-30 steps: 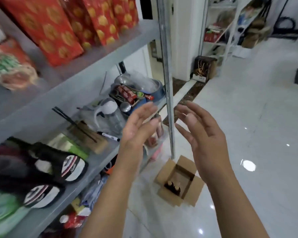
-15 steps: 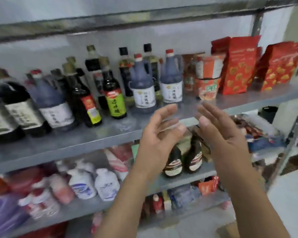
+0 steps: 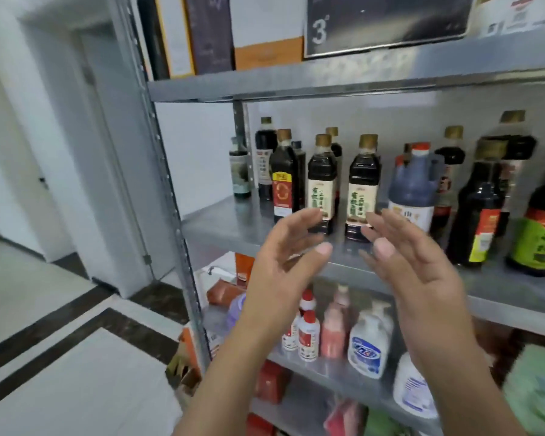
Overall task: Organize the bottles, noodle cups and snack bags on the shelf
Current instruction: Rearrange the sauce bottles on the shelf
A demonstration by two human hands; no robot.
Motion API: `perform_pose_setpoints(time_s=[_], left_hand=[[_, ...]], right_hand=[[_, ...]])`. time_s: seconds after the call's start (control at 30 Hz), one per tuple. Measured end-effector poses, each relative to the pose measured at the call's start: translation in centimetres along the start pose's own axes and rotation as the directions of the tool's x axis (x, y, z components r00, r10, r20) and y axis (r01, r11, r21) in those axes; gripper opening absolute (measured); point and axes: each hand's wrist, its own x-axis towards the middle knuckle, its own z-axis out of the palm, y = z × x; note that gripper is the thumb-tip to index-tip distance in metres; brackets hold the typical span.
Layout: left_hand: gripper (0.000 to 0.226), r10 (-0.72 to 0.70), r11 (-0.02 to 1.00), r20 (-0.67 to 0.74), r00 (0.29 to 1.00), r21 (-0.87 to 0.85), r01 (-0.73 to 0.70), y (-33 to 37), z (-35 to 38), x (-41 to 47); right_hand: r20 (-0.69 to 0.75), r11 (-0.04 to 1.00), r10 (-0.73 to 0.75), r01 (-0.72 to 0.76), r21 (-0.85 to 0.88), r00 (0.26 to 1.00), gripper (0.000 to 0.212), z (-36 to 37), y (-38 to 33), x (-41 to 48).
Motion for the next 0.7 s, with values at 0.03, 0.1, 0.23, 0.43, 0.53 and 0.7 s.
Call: perform_pose_setpoints(time_s=[0.03,0.1,0.23,0.43,0.53,0.7], left_hand=[[0.045,-0.006,1.0,-0.022,1.0,0.021,0.006,-0.3,-1.3,0.1],[0.047,-0.02,0.999,-0.062,0.998,0.046,0.023,-1.2,-3.6,0.6],[0.05,-0.035,0.996,-0.115,0.993,0.073,0.044,-2.7,-6.5,3.4],[0.05,-0.045,0.989,-0.09,0.995,0.138,0.057,-5.7,-8.5,10.0],[0.048,-0.046,0.988,-0.106,0.993,0.139,0.06,-7.9,-9.5,12.4],[0.044,-0.074,0.982,-0.132,0.988,0.165,0.095,-10.7,-11.9,15.7]], right_hand=[[0.02,1.0,0.014,-0.015,0.02,1.0,0.055,1.2,0.7,0.5],[0.059,0.999,0.027,-0.03,0.041,0.998,0.06,3.4,2.2,1.5],[0.085,0.995,0.043,-0.05,0.082,0.995,0.052,6.5,4.9,4.6],[0.095,0.994,0.03,-0.04,0.102,0.995,0.045,9.2,9.1,10.7],[0.117,0.992,0.046,-0.06,0.115,0.992,0.045,10.2,11.9,12.6],[0.181,0.99,0.094,-0.112,0.091,0.979,0.043,12.7,14.8,14.6]])
